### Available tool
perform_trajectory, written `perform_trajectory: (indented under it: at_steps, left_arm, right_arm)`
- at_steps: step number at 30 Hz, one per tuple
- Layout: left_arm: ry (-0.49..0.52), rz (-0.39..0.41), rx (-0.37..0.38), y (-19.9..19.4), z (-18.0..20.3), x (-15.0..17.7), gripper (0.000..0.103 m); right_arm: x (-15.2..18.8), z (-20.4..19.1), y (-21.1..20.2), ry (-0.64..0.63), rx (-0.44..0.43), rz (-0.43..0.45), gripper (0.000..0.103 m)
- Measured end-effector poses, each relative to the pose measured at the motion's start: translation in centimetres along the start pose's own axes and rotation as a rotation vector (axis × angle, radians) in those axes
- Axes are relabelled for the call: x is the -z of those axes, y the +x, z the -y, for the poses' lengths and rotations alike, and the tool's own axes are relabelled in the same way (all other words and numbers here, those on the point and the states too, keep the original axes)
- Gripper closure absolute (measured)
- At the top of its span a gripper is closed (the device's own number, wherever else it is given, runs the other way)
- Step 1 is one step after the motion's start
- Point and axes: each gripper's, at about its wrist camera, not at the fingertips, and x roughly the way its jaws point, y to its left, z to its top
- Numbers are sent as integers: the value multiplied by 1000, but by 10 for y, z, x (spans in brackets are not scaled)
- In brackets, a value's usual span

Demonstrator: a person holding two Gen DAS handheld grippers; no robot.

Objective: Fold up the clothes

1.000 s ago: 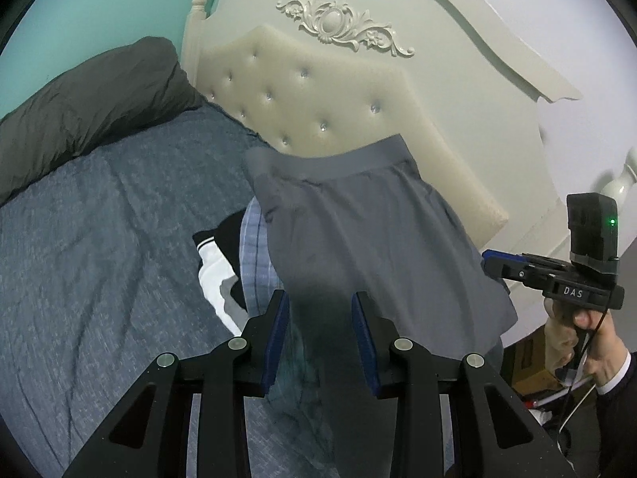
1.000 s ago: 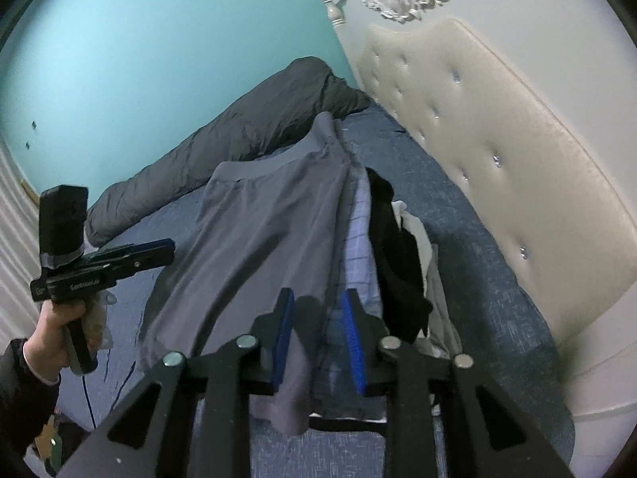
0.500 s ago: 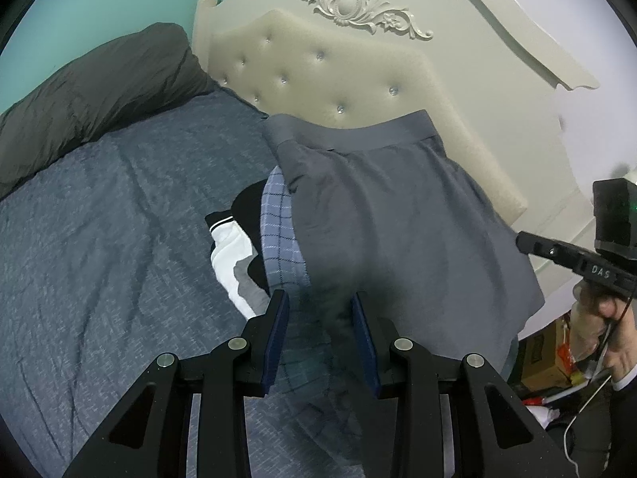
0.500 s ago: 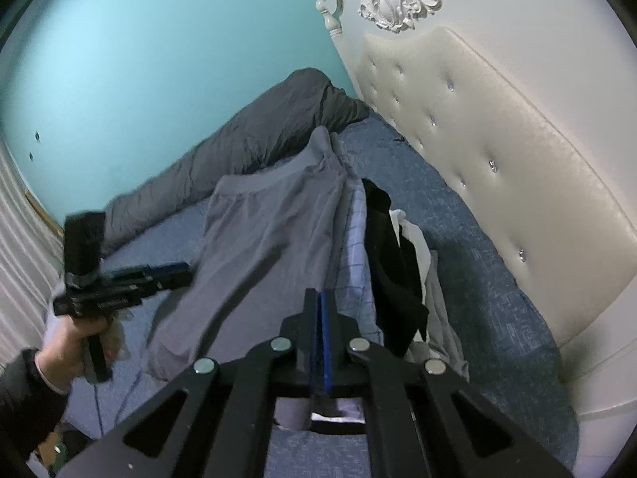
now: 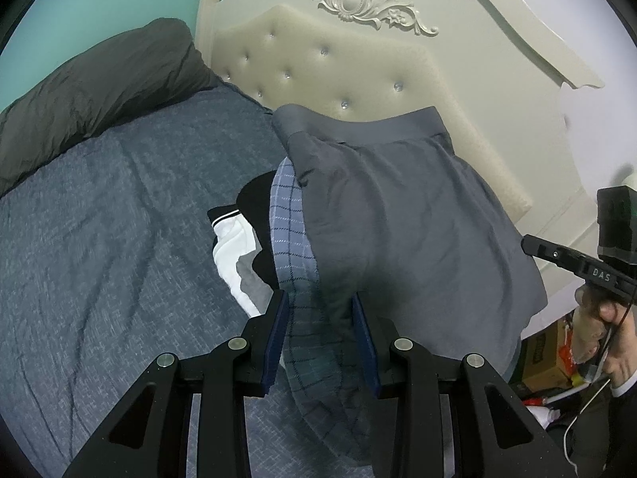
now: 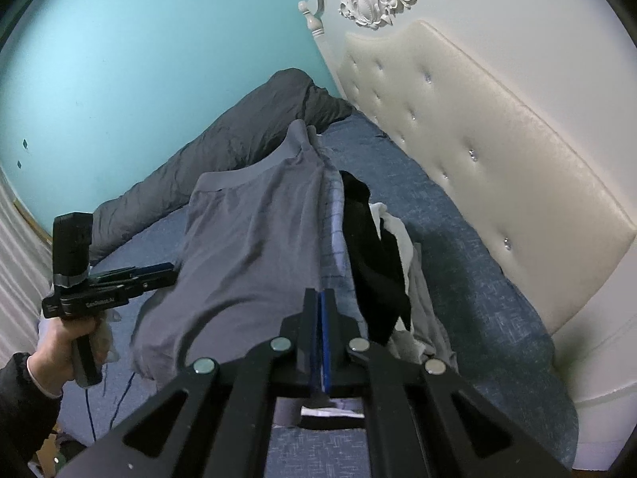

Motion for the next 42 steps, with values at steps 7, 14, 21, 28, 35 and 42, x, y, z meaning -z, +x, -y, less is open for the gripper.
perform_trajectory:
  at_steps: [7,14,21,28,35,42]
  left_arm:
    - [9,27,4,-13,4,2,67]
    - [40,43,18,-26,13,7,67]
    - [48,13,13,-17,18,19,67]
    - [38,11,3,-14,15,25,67]
    - [27,30,1,-20,16,26,67]
    - [19,54,-1,-32,14,28,67]
  right_arm:
    - [11,-2,-10,39,-31,9,93]
    - [25,-3,-15,40,-74,13,80]
    - [35,-1,-18,39,-69,26,102]
    - [37,7,-26,63,-46,42,102]
    - [41,9,-20,81,-44,17,102]
    - [28,5,-36,90,-26,85,100]
